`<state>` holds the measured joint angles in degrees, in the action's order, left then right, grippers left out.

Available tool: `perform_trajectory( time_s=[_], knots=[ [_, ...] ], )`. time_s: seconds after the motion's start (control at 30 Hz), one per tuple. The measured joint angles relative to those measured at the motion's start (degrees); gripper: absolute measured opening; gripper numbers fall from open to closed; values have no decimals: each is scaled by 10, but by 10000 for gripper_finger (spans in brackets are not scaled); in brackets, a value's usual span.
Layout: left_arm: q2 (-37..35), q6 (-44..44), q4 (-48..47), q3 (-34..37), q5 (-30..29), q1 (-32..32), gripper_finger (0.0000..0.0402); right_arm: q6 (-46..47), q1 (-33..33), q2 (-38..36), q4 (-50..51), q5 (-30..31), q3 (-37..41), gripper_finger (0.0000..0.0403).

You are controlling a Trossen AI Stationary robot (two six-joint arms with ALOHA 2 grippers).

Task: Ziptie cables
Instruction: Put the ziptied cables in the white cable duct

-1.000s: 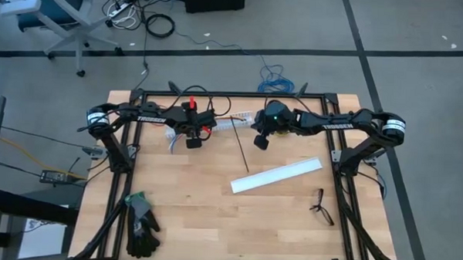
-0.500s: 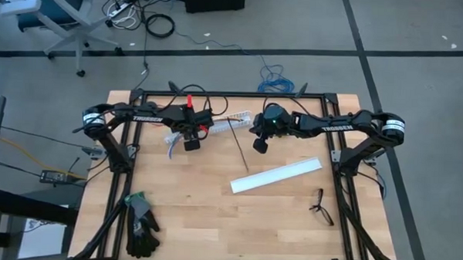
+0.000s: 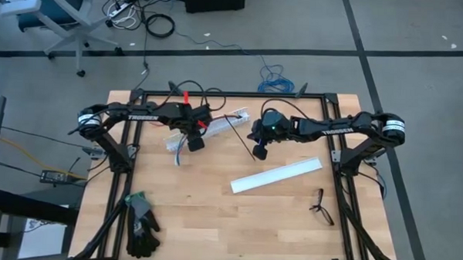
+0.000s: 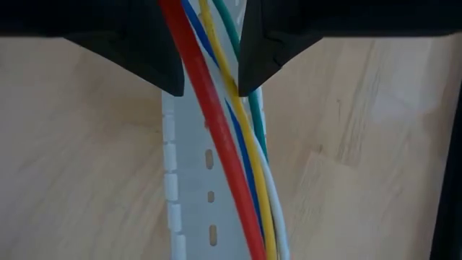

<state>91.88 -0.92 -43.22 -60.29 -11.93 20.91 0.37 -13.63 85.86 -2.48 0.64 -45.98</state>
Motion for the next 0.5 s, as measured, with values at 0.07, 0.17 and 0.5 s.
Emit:
perform_trajectory(
  time_s=[0.07, 0.17, 0.5],
  knots=[
    [0, 1, -2, 0, 1, 0, 143, 0, 5, 0, 1, 0, 0, 4],
    [-4, 27, -12, 0, 7, 0, 143, 0, 9, 0, 3, 0, 0, 1],
    [-31, 44, -4, 0, 71, 0, 143, -16, 9, 7, -168, -4, -1, 1]
  ],
)
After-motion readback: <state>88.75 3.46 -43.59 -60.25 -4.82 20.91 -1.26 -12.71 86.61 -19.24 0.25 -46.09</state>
